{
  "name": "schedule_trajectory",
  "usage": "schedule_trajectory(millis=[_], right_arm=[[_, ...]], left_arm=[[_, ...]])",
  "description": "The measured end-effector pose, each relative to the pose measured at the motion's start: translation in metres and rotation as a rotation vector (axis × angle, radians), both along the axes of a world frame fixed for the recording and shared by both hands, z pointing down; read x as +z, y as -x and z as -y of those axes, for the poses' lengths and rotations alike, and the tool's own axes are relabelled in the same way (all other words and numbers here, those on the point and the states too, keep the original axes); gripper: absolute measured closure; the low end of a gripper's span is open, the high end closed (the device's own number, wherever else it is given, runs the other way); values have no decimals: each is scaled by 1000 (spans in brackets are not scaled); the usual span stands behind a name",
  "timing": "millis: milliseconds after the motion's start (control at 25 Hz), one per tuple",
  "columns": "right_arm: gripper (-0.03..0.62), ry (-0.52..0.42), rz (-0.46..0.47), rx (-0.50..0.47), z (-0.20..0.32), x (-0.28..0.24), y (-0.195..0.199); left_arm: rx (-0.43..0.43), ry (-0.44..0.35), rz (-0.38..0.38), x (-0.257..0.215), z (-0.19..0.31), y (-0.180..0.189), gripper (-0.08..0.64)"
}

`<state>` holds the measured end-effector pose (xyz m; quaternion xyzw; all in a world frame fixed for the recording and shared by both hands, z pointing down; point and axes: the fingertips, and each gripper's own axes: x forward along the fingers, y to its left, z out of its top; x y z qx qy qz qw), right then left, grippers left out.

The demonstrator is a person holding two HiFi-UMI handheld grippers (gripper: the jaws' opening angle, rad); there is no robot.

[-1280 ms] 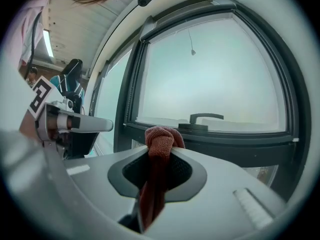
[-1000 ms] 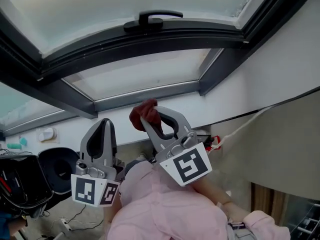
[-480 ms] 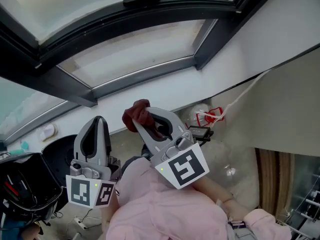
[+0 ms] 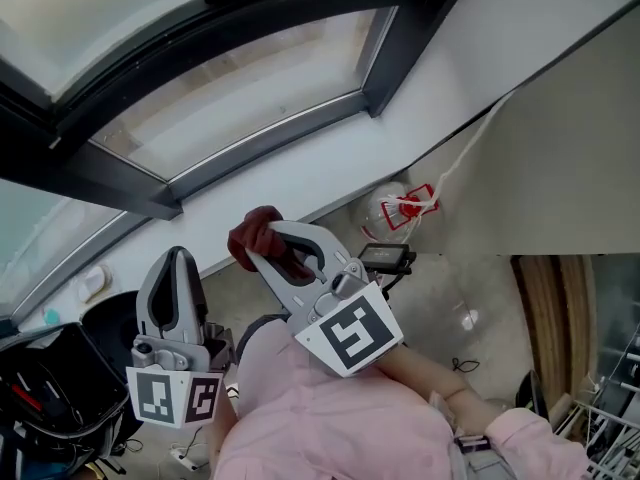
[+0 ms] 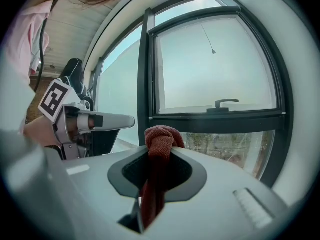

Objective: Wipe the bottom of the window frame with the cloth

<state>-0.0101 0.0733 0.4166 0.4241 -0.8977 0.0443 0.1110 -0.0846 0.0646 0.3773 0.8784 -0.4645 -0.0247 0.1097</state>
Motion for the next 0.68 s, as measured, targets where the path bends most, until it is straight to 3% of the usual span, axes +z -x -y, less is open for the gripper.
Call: schedule_trajectory(millis=[200,680], right_arm=[[530,-34,-7,3,-7,-6,-9],[531,-13,-32,-10,-2,-6,-4]], left_arm=[[21,-12,5,0,-4,-12,565],[15,-12,-15,-2,5,-16,565]])
